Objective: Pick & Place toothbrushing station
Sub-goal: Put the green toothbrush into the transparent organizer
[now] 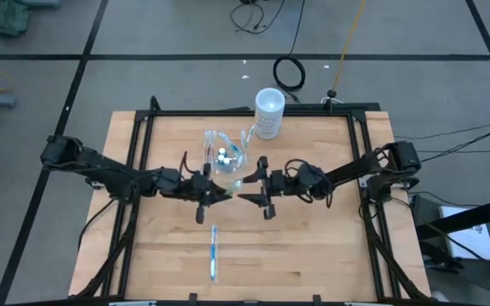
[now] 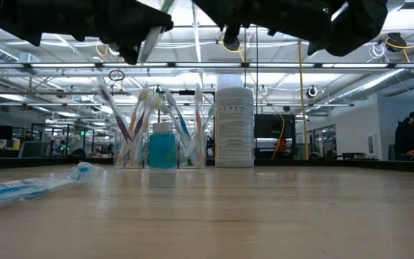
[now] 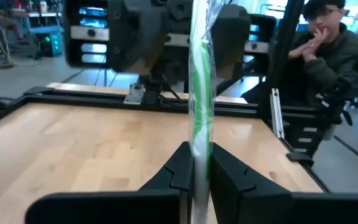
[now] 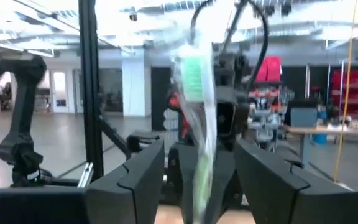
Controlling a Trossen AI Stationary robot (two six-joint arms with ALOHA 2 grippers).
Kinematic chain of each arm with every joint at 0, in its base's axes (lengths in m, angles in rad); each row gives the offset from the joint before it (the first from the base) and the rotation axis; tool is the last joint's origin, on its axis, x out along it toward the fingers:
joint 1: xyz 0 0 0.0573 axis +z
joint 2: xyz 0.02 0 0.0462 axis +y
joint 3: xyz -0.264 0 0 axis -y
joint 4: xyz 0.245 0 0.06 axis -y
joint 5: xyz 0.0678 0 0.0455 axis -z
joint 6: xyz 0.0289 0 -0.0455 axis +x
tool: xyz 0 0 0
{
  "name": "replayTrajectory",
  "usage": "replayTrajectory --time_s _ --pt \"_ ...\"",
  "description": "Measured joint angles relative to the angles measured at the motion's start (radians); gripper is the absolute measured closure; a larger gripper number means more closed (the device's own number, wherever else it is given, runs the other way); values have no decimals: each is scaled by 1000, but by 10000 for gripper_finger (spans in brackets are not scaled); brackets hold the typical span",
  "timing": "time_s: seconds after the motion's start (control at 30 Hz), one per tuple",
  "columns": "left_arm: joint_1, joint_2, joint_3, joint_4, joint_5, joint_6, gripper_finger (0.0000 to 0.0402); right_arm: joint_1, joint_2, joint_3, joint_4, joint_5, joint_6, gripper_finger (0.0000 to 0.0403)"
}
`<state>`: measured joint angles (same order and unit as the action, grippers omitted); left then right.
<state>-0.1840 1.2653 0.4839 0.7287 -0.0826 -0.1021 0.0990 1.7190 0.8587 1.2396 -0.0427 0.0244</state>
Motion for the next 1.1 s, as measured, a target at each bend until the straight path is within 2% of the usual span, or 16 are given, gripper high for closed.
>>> replayTrajectory --time_s 0.17,0.33,0.43,0.63,0.93,1.1 --pt "8 40 31 6 -16 0 372 -1 6 9 -24 90 16 213" --pt "11 75 52 1 -16 25 372 -1 7 10 -20 -10 11 213" --pt "21 97 68 -3 -11 20 372 -1 6 10 -17 -2 20 220" --pt "29 131 77 -9 29 58 371 -1 6 10 -21 16 15 274" --pt "27 132 77 9 -17 97 371 0 6 10 -18 20 15 386" --pt "27 132 77 13 -14 92 369 -1 6 10 -18 21 -5 387"
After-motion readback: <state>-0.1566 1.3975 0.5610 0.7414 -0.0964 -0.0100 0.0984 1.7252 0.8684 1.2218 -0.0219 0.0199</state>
